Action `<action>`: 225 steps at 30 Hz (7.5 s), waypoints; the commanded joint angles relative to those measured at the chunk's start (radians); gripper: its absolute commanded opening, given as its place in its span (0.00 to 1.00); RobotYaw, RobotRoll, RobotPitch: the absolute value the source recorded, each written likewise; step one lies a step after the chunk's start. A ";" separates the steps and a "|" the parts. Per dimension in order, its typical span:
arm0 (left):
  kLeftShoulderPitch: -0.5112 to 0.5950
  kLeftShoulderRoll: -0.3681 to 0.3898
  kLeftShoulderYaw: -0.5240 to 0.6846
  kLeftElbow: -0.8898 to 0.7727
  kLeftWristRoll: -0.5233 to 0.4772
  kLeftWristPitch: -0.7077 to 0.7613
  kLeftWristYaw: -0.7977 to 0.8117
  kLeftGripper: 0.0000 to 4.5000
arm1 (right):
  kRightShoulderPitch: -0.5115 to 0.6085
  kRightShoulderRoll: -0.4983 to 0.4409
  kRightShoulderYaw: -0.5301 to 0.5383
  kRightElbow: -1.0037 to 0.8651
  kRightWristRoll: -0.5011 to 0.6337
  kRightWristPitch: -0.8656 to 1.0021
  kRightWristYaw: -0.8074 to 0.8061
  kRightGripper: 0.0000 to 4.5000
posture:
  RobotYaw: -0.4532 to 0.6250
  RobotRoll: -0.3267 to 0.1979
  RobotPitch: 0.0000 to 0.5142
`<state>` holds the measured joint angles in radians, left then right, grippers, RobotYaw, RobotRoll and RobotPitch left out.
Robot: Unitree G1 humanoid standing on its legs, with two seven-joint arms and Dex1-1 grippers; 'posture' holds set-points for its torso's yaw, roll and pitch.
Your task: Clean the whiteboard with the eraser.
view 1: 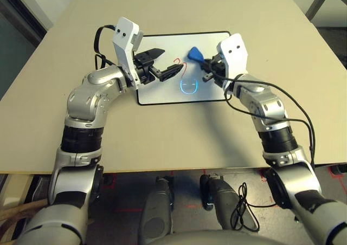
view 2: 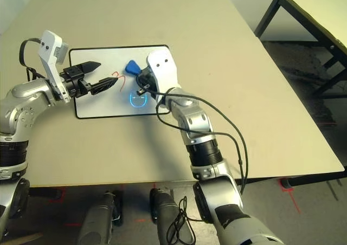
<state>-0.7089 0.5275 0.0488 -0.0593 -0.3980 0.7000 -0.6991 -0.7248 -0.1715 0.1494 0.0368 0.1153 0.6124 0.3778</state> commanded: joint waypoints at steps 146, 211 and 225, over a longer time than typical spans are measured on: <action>0.050 0.114 0.050 -0.086 -0.050 0.087 0.016 1.00 | -0.200 -0.085 0.196 -0.053 -0.247 -0.103 0.130 0.04 | 0.48 0.62 0.67; 0.041 0.178 0.047 -0.117 -0.056 0.130 -0.027 1.00 | -0.091 -0.039 0.233 -0.140 -0.256 -0.014 0.201 0.04 | 0.50 0.62 0.64; 0.053 0.175 0.048 -0.132 -0.063 0.144 -0.024 1.00 | -0.234 -0.044 0.151 0.067 -0.264 -0.131 0.137 0.04 | 0.50 0.62 0.65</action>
<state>-0.6728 0.6963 0.1025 -0.1635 -0.4489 0.8281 -0.7215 -0.9764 -0.2158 0.2973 0.0869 -0.1387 0.4710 0.5226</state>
